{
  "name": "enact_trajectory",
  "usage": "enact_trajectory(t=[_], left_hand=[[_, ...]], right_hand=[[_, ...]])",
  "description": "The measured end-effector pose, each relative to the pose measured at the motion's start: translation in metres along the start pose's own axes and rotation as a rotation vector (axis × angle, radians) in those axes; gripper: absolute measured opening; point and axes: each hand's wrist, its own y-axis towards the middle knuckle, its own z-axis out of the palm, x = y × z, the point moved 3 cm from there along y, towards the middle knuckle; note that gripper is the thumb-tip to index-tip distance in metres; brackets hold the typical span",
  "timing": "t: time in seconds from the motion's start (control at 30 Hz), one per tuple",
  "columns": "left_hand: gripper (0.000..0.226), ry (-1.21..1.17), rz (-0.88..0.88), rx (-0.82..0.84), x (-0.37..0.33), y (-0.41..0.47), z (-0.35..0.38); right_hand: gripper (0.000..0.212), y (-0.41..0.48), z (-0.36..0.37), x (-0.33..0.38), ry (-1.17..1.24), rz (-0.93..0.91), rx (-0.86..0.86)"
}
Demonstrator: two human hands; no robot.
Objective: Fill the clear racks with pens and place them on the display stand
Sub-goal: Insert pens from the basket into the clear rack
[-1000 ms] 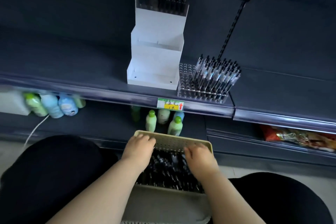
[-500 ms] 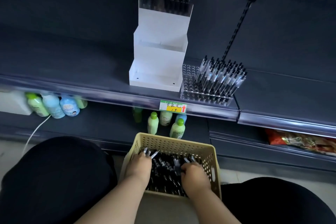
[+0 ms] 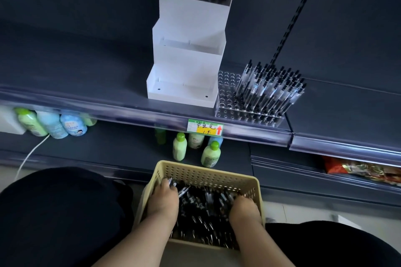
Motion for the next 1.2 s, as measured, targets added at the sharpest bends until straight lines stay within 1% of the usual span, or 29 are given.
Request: enact_trajectory(t=[0.03, 0.07, 0.1, 0.13, 0.17, 0.23, 0.3, 0.37, 0.47, 0.53, 0.6, 0.63, 0.7, 0.8, 0.83, 0.9, 0.97, 1.03, 1.13, 1.2], left_hand=[[0.023, 0.051, 0.042, -0.040, 0.001, -0.001, 0.001], [0.015, 0.063, 0.047, -0.045, 0.001, -0.004, -0.001], [0.009, 0.062, 0.044, -0.058, 0.001, -0.006, -0.006], [0.008, 0.004, 0.040, -0.053, 0.001, -0.006, -0.006], [0.014, 0.020, 0.076, -0.052, -0.001, -0.007, -0.007], [0.023, 0.021, 0.150, -0.125, -0.006, -0.011, -0.014], [0.022, 0.001, 0.180, -0.176, -0.015, -0.019, -0.026], [0.017, -0.163, 0.171, -0.220, -0.021, -0.028, -0.041], [0.012, -0.417, 0.178, -0.238, -0.031, -0.041, -0.064], [0.016, -0.542, 0.191, -0.229, -0.039, -0.051, -0.079], [0.013, -0.654, 0.212, -0.248, -0.047, -0.060, -0.094], [0.010, -0.690, 0.225, -0.269, -0.050, -0.063, -0.101], [0.013, -0.732, 0.245, -0.290, -0.055, -0.069, -0.113], [0.018, -0.744, 0.256, -0.281, -0.061, -0.069, -0.129], [0.017, -0.746, 0.259, -0.285, -0.063, -0.067, -0.133], [0.016, -0.776, 0.266, -0.294, -0.067, -0.062, -0.142], [0.016, -0.812, 0.283, -0.302, -0.071, -0.057, -0.153], [0.015, -0.864, 0.299, -0.300, -0.074, -0.052, -0.164], [0.015, -0.915, 0.328, -0.332, -0.078, -0.042, -0.185], [0.012, -0.915, 0.371, -0.364, -0.085, -0.034, -0.203]], right_hand=[[0.037, 0.000, 0.000, -0.001, -0.002, 0.001, 0.004], [0.037, 0.000, 0.000, -0.001, 0.004, 0.000, 0.005], [0.036, -0.001, -0.001, -0.002, 0.017, -0.001, 0.002], [0.036, -0.002, -0.002, -0.003, 0.031, -0.005, -0.005], [0.035, -0.004, -0.004, -0.003, 0.041, -0.012, -0.015], [0.035, -0.010, -0.008, -0.003, 0.059, -0.040, -0.038], [0.033, -0.016, -0.013, -0.001, 0.098, -0.088, -0.073], [0.027, -0.027, -0.022, 0.003, 0.180, -0.172, -0.130], [0.016, -0.048, -0.041, 0.010, 0.408, -0.297, -0.223], [0.019, -0.063, -0.055, 0.015, 0.552, -0.404, -0.244], [0.023, -0.075, -0.070, 0.018, 0.643, -0.479, -0.268], [0.022, -0.079, -0.078, 0.019, 0.671, -0.497, -0.290], [0.016, -0.085, -0.092, 0.018, 0.722, -0.513, -0.335], [0.003, -0.089, -0.110, 0.017, 0.825, -0.526, -0.317], [0.004, -0.090, -0.115, 0.017, 0.854, -0.531, -0.302], [0.018, -0.092, -0.128, 0.016, 0.865, -0.542, -0.306], [0.027, -0.092, -0.141, 0.014, 0.876, -0.552, -0.344], [0.027, -0.091, -0.154, 0.012, 0.928, -0.579, -0.390], [0.008, -0.092, -0.177, 0.010, 1.043, -0.663, -0.487], [0.022, -0.096, -0.199, 0.012, 1.085, -0.749, -0.562]])
